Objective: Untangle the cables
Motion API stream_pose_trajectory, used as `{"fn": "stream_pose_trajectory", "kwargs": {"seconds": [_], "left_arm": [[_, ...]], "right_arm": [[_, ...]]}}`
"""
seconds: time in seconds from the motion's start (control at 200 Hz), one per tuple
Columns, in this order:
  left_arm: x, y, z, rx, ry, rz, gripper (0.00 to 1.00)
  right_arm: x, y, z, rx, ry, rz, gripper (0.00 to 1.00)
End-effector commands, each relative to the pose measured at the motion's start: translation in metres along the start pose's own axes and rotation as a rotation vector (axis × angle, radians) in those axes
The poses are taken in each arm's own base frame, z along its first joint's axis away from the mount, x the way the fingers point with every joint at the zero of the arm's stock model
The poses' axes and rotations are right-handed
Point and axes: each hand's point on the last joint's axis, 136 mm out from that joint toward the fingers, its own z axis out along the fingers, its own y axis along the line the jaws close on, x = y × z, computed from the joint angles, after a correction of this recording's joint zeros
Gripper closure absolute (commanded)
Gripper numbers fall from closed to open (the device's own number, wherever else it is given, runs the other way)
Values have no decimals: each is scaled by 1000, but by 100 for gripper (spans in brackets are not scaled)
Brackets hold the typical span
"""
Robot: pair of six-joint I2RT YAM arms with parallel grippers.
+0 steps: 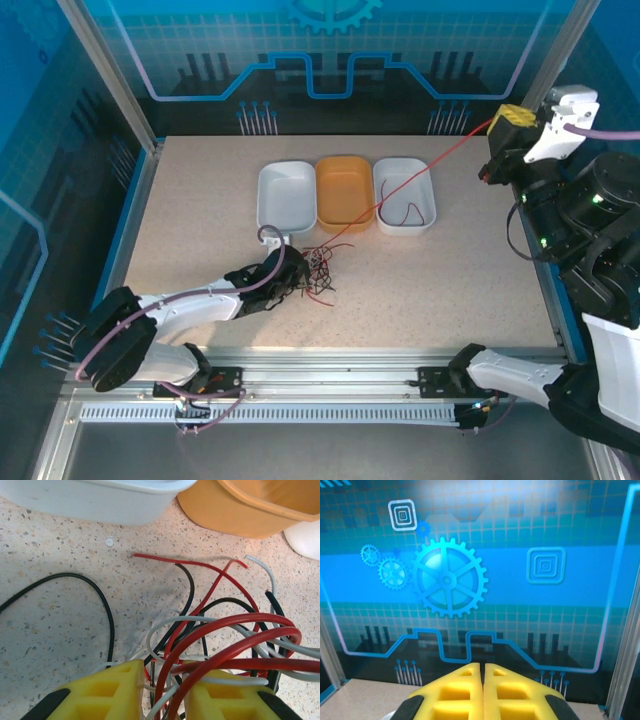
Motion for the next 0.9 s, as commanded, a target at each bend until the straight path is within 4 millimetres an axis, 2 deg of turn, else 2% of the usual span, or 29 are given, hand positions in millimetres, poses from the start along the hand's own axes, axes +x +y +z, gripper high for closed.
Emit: {"fn": "stream_pose_trajectory", "kwargs": {"seconds": [0.0, 0.32, 0.62, 0.8, 0.895], "left_arm": [[13, 18, 6, -54, 40, -6, 73], [13, 18, 7, -56, 39, -13, 68], [13, 15, 9, -51, 47, -15, 68], [14, 15, 8, -43, 48, -24, 68], [14, 13, 7, -35, 50, -28, 60]], "right_arm": [[-54, -28, -15, 114, -183, 9, 100], [-81, -37, -11, 209, -261, -59, 100], [-111, -46, -25, 234, -326, -70, 100], [-111, -42, -17, 242, -315, -98, 100], [-104, -36, -3, 251, -287, -134, 100]]}}
